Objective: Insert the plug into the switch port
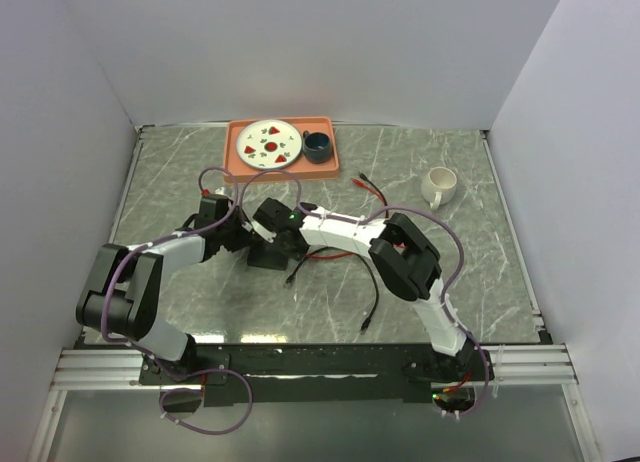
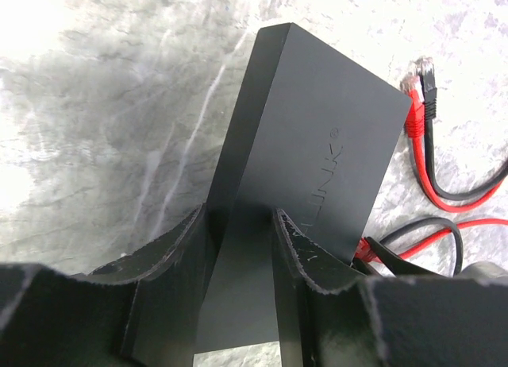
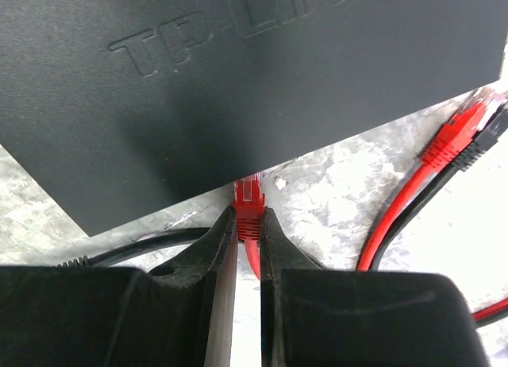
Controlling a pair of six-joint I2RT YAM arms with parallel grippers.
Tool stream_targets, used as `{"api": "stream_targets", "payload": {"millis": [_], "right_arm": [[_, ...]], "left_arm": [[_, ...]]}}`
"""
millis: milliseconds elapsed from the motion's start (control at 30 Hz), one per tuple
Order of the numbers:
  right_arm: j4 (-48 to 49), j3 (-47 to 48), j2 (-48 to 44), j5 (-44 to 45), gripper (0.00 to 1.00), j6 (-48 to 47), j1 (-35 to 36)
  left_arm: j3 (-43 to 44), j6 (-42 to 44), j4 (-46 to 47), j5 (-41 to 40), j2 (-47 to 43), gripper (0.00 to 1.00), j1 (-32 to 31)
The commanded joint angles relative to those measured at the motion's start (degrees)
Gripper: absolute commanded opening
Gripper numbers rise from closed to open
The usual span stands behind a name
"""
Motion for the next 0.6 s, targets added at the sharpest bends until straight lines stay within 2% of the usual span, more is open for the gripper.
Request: {"api": "stream_targets", "payload": {"millis": [0, 200, 333, 467, 567], "right_arm": [[2.58, -3.47, -2.62, 0.02, 0.00, -0.33, 0.81], [6.62, -6.46, -4.55, -0.25, 0.00, -0.94, 1.07], [8.03, -7.61, -5.87, -0.60, 0.00, -2.35, 1.16], [9.61, -9.45, -7.63, -2.96, 0.00, -3.84, 1.51], [10.50, -10.60, -8.51, -3.85, 0.00, -4.20, 1.69]], "left_arm": [[-2.75, -0.53, -7.01, 4.41, 1.37, 0.31, -2.42], [-1.88, 1.40, -7.44, 4.24, 2.34, 0.34, -2.50], [-0.38, 3.77, -8.76, 2.84, 2.96, 0.41, -2.50], [1.11, 4.65, -9.46, 1.96, 3.13, 0.54, -2.50], [2.87, 5.88, -10.08, 1.52, 3.83, 0.55, -2.50]]}}
